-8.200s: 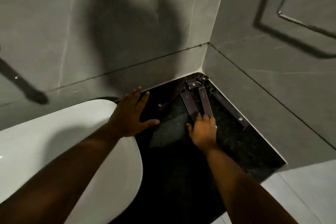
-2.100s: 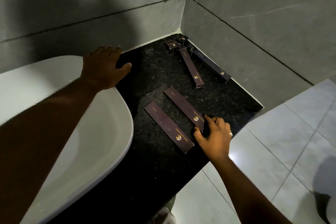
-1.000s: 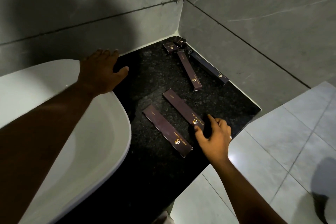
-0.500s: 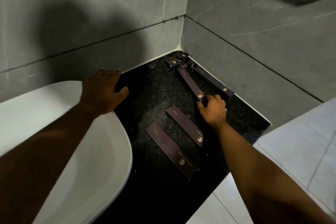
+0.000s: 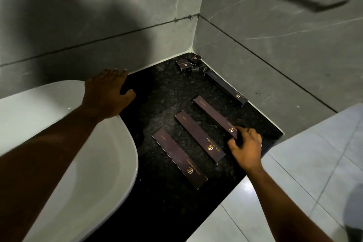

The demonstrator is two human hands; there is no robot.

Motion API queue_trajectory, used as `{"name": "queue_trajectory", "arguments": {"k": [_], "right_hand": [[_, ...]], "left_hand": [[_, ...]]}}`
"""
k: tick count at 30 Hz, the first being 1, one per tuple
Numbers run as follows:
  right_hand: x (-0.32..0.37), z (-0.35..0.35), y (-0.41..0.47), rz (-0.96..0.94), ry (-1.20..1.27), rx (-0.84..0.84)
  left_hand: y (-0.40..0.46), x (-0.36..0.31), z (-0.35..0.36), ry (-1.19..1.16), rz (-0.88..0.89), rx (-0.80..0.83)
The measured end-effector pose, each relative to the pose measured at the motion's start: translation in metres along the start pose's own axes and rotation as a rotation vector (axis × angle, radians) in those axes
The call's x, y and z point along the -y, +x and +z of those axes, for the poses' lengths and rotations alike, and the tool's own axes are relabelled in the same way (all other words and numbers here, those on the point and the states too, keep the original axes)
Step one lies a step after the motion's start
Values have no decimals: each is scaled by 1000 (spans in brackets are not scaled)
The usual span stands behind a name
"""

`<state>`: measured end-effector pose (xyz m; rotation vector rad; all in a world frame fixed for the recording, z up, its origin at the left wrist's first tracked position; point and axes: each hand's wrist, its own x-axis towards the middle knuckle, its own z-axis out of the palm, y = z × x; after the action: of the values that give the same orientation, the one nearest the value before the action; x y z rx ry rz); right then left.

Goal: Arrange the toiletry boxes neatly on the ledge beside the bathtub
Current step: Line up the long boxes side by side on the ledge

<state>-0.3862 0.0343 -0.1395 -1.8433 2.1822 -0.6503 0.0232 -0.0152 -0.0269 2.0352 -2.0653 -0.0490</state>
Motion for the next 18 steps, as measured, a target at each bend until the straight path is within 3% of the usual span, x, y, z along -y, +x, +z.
{"name": "queue_trajectory", "arguments": {"k": [18], "right_hand": [[-2,0,-1,-19,11,5]], "left_hand": [[-1,-6,-6,-5,-12,43]]}}
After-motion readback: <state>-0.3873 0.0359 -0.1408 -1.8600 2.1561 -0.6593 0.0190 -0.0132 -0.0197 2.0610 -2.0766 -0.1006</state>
